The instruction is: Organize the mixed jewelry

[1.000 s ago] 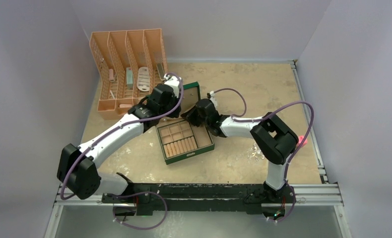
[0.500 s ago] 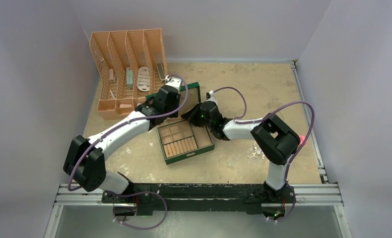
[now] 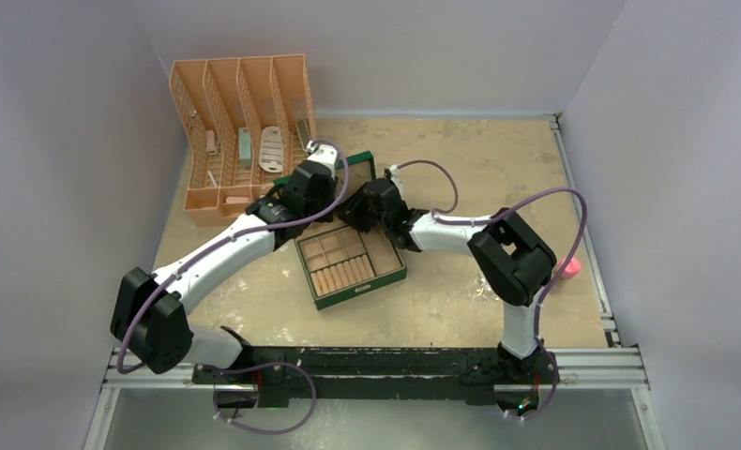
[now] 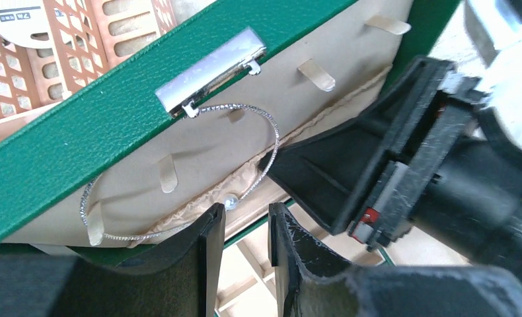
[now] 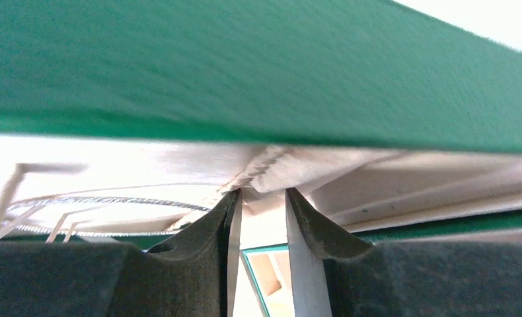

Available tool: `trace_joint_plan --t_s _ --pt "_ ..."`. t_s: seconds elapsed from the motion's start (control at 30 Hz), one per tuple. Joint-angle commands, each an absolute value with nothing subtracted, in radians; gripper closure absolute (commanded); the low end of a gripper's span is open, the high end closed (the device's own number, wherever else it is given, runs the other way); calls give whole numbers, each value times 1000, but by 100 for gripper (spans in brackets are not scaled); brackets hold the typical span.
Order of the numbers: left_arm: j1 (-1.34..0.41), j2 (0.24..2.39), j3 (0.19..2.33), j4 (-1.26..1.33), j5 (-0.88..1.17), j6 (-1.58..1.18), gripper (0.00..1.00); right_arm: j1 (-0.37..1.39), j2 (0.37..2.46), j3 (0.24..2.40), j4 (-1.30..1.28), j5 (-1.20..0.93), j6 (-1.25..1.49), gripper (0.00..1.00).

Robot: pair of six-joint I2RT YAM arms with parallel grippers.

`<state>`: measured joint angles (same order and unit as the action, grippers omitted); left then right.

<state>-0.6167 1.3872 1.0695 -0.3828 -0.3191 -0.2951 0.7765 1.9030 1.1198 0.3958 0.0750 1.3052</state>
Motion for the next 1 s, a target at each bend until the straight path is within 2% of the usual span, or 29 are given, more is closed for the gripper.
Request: trace_joint_plan --t_s 0.0,0.27,0.47,0.7,0.97 --pt "-621 1342 1085 -364 -321 -291 69 793 1943 1182 325 111 1397 65" --pt "-621 1341 1087 -368 -311 -294 69 796 1861 1110 343 138 1440 55" --pt "-621 1342 1092 -370 -308 -295 69 793 1772 1071 298 208 1511 56" --pt "-621 1344 1094 -367 -302 -296 69 776 1778 1102 264 230 1525 62" --pt "-620 1337 1095 -371 -304 -295 69 769 1837 1184 229 217 1515 58"
